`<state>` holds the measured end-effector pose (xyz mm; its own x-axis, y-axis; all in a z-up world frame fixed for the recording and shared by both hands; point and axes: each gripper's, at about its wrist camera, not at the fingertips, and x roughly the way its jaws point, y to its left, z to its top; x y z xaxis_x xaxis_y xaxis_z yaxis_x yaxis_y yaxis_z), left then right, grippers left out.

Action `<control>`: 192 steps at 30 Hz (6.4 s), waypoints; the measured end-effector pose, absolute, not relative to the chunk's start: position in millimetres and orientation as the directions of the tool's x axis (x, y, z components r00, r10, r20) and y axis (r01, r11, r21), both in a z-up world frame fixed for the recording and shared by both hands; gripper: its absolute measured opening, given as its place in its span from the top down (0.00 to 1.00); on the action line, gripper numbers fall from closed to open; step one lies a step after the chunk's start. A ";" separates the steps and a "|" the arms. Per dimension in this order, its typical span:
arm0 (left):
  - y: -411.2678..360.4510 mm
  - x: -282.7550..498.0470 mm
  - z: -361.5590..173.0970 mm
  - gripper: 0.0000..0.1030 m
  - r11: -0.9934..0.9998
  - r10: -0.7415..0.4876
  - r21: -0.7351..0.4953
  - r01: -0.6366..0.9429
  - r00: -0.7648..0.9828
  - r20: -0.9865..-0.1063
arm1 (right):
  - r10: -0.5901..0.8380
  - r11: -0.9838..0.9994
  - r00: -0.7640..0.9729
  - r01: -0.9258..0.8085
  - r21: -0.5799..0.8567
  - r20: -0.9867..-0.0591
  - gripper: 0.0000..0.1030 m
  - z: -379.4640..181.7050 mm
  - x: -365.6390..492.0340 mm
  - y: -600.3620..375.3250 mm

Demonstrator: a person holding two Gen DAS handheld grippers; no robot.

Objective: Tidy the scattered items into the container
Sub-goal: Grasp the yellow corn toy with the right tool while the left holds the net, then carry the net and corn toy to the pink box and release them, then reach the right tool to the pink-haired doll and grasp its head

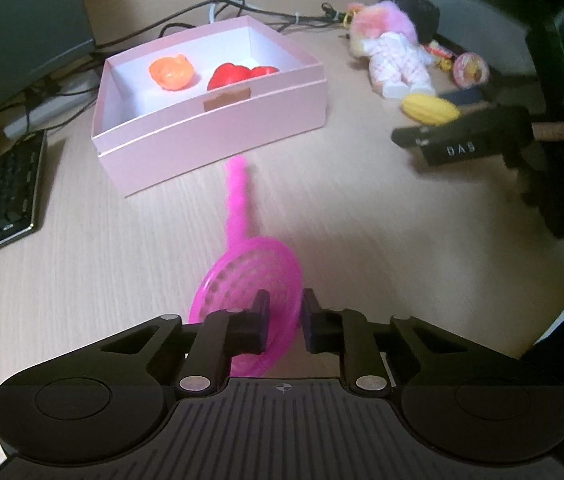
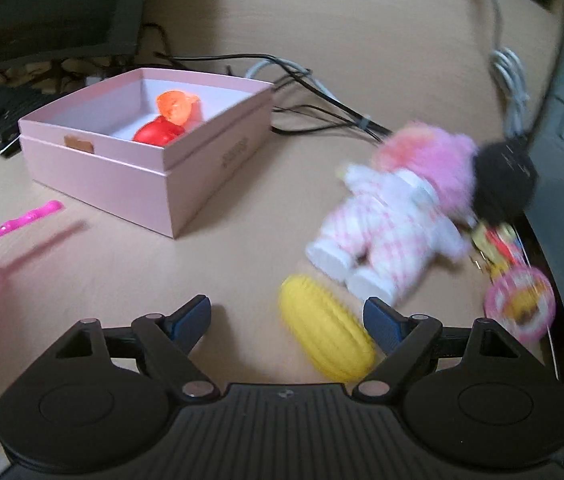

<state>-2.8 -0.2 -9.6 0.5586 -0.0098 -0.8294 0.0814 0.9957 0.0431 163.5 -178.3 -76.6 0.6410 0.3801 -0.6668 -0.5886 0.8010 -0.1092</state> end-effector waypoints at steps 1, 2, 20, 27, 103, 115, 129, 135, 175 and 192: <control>0.3 -3.2 -8.5 0.85 0.996 -0.019 0.036 0.087 0.561 -0.828 | 0.378 0.810 0.642 -0.578 -0.097 -0.667 0.18 -76.7 162.9 -181.0; 0.8 -3.6 -7.5 0.85 0.995 -0.028 0.029 0.092 0.563 -0.826 | 0.376 0.819 0.643 -0.567 -0.085 -0.668 0.21 -76.8 162.4 -183.4; 12.5 -18.1 -12.2 0.86 0.986 -0.067 0.041 0.164 0.600 -0.797 | 0.378 0.868 0.625 -0.496 0.026 -0.684 0.70 -73.1 171.2 -154.0; 23.6 -27.3 -4.9 0.86 0.983 -0.070 0.048 0.175 0.608 -0.791 | 0.429 0.813 0.572 -0.582 0.023 -0.699 0.70 -57.1 114.4 -141.7; 35.1 125.8 36.7 0.08 0.973 -0.183 -0.021 0.231 0.706 -0.684 | 0.230 0.973 0.736 -0.172 0.153 -0.637 0.20 -44.6 285.0 -201.1; 17.0 103.3 25.2 0.07 0.980 -0.165 -0.043 0.194 0.673 -0.721 | 0.408 0.913 0.645 -0.291 0.286 -0.646 0.38 -60.9 305.4 -196.4; -7.6 84.9 19.6 0.07 0.956 -0.279 -0.154 0.250 0.612 -0.740 | 0.320 0.757 0.741 -0.575 -0.311 -0.591 0.40 -24.2 145.0 -195.2; -23.0 92.0 22.8 0.07 0.942 -0.329 -0.211 0.261 0.593 -0.735 | 0.313 0.642 0.772 -0.601 -0.476 -0.553 0.39 -29.8 100.7 -185.3; 11.4 80.6 -9.3 0.03 0.957 -0.291 -0.242 0.162 0.543 -0.788 | 0.425 0.663 0.502 -0.739 -0.119 -0.753 0.01 -15.7 74.0 -228.6; 7.3 73.4 11.7 0.04 0.909 -0.414 -0.308 0.280 0.529 -0.741 | 0.518 0.712 0.503 -0.702 0.022 -0.692 0.00 10.9 84.3 -252.6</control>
